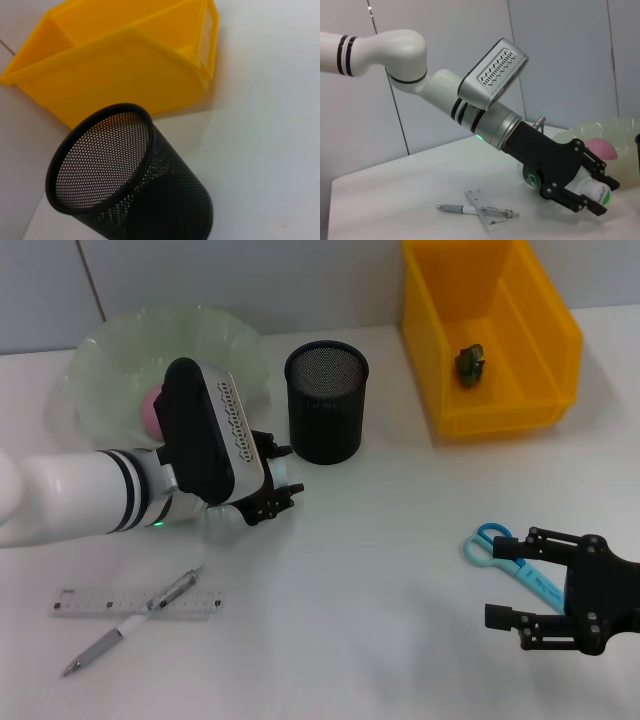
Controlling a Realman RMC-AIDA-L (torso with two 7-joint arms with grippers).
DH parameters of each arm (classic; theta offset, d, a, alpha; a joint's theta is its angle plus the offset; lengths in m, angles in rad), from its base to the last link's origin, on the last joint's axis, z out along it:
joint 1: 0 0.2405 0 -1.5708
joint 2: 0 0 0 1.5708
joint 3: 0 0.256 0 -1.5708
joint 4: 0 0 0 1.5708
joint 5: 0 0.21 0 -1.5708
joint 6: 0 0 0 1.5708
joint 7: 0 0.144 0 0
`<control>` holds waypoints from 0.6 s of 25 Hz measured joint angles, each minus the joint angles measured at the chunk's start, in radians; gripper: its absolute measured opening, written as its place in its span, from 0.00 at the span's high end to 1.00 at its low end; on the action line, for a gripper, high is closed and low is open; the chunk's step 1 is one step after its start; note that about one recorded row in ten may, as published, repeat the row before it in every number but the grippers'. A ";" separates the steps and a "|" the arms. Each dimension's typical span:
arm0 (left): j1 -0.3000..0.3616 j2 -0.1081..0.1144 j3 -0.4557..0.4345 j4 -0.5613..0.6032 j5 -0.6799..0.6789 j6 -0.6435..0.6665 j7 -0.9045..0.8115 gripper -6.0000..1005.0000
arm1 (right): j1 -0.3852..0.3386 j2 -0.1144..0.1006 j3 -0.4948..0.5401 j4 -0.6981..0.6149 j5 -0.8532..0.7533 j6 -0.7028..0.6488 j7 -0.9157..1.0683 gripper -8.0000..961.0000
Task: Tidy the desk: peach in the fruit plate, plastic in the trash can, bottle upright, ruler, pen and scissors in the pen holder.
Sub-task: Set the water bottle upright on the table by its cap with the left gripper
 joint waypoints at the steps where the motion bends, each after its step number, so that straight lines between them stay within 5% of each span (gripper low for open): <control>1: 0.000 0.000 0.000 0.000 0.000 0.000 0.000 0.56 | 0.000 0.000 0.000 0.000 0.000 0.000 0.000 0.16; 7: 0.023 0.001 -0.009 0.030 -0.003 0.017 -0.043 0.56 | 0.000 0.000 0.000 0.000 0.000 0.000 0.000 0.16; 15: 0.135 0.005 -0.010 0.208 -0.043 0.086 -0.061 0.56 | 0.002 0.000 0.000 0.000 0.000 0.000 0.000 0.16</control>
